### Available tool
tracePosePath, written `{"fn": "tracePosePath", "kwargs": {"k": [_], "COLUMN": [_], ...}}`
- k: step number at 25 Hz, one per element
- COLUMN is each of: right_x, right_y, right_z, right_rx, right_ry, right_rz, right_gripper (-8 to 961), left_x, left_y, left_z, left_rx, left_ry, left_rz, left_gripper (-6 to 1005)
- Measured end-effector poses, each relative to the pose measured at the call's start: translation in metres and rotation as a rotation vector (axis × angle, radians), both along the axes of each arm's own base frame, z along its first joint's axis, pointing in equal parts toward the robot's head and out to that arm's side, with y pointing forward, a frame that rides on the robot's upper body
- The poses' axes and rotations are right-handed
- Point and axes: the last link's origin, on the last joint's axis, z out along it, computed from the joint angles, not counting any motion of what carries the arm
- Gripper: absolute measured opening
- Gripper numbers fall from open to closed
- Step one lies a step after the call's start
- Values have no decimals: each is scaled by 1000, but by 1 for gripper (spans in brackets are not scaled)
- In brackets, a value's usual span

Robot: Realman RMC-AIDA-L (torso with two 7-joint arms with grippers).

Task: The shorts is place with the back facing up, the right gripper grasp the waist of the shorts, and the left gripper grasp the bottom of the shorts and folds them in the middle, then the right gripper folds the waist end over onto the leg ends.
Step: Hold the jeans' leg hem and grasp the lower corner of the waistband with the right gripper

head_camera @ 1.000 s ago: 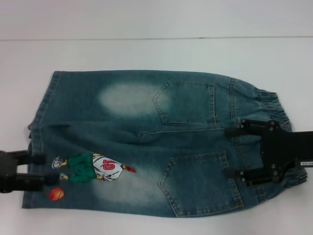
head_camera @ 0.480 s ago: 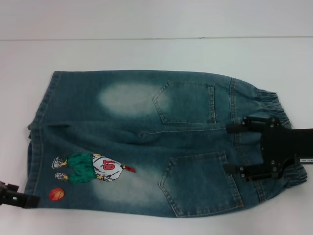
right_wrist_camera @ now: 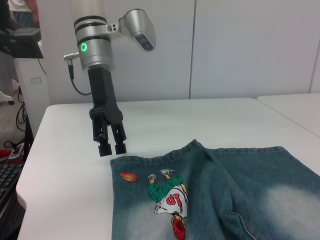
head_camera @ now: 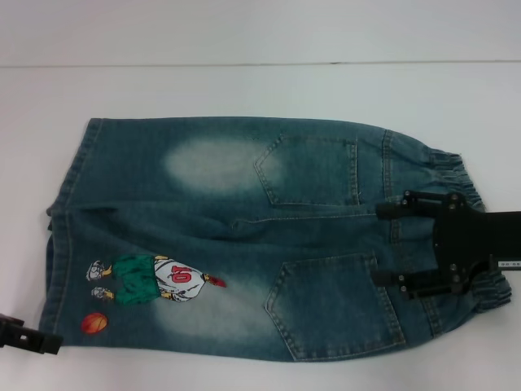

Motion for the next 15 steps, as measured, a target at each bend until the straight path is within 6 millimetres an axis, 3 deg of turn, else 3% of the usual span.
{"fn": "tracePosePath", "kwargs": {"k": [15], "right_x": [-1], "right_y": [1], "right_z": [0], "right_rx": [1], "right_ry": [0], "right_rz": [1], "right_gripper": [904], "left_x": [11], "left_y": [9], "left_z": [-15], "left_rx": [-67], "left_ry": [20], "left_rz": [-20], "left_gripper": [937]}}
